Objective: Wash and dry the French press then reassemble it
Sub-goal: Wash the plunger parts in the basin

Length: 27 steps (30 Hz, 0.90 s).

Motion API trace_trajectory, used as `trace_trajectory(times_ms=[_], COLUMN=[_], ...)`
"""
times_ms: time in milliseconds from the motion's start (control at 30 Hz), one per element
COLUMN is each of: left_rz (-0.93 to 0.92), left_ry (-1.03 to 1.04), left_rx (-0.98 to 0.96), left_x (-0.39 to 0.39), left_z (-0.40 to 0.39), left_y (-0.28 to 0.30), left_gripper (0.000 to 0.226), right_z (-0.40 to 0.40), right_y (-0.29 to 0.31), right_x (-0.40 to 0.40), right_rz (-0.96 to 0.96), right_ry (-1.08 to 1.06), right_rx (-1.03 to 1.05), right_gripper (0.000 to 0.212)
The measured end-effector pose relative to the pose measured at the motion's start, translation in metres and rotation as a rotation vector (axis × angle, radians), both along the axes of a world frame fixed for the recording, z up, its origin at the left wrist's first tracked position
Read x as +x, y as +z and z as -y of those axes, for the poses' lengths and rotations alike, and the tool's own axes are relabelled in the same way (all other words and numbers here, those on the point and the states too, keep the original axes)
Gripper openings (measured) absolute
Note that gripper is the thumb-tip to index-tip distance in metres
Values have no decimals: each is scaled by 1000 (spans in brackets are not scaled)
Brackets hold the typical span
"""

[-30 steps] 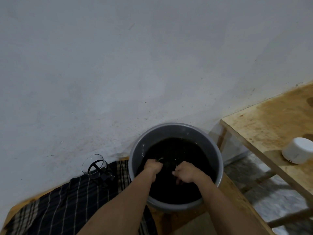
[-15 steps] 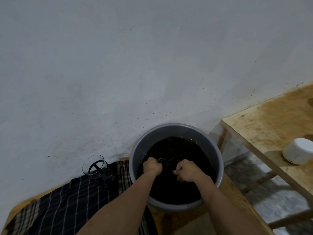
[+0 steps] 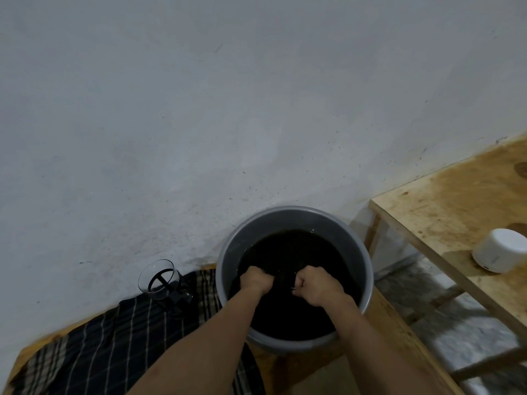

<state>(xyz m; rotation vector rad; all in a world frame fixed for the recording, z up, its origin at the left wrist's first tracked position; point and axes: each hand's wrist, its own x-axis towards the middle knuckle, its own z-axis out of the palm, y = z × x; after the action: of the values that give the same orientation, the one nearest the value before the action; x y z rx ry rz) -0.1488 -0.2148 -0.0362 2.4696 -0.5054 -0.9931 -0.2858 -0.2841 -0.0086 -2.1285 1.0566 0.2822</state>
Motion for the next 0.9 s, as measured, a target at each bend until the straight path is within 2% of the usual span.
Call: trace_trajectory(times_ms=[133,300,433,533,600,733,800,900], left_rz=[-91,-83,160,238,187,8,32,146], left_ry=[72,89,-46,-98,-116,-63,-26,-81], left_rx=[-104,-53,35,65,24,-92,-37,79], left_x=[1,4,0,-4,-4,1,6,5], left_z=[3,1,0,1,3,3,1,-2], left_y=[0,-2,-1,0,-1,-3,-5,-3], left_gripper=[32,44,41,39,34,27,33,40], right_z=[2,0,-2,-2,-2,0,0,-2], right_y=[-1,-8,-5,-1,-1,-2,-3,-4], right_x=[0,5,2,1,0,0,0,0], right_rz=[-4,50,11,34,18,13,12,-8], right_ry=[-49,-150,-63,-88,-94,-91,-30,69], right_rx=[181,403,173,19,38,288,303,167], right_gripper=[19,27,22,15,18,25,26,26])
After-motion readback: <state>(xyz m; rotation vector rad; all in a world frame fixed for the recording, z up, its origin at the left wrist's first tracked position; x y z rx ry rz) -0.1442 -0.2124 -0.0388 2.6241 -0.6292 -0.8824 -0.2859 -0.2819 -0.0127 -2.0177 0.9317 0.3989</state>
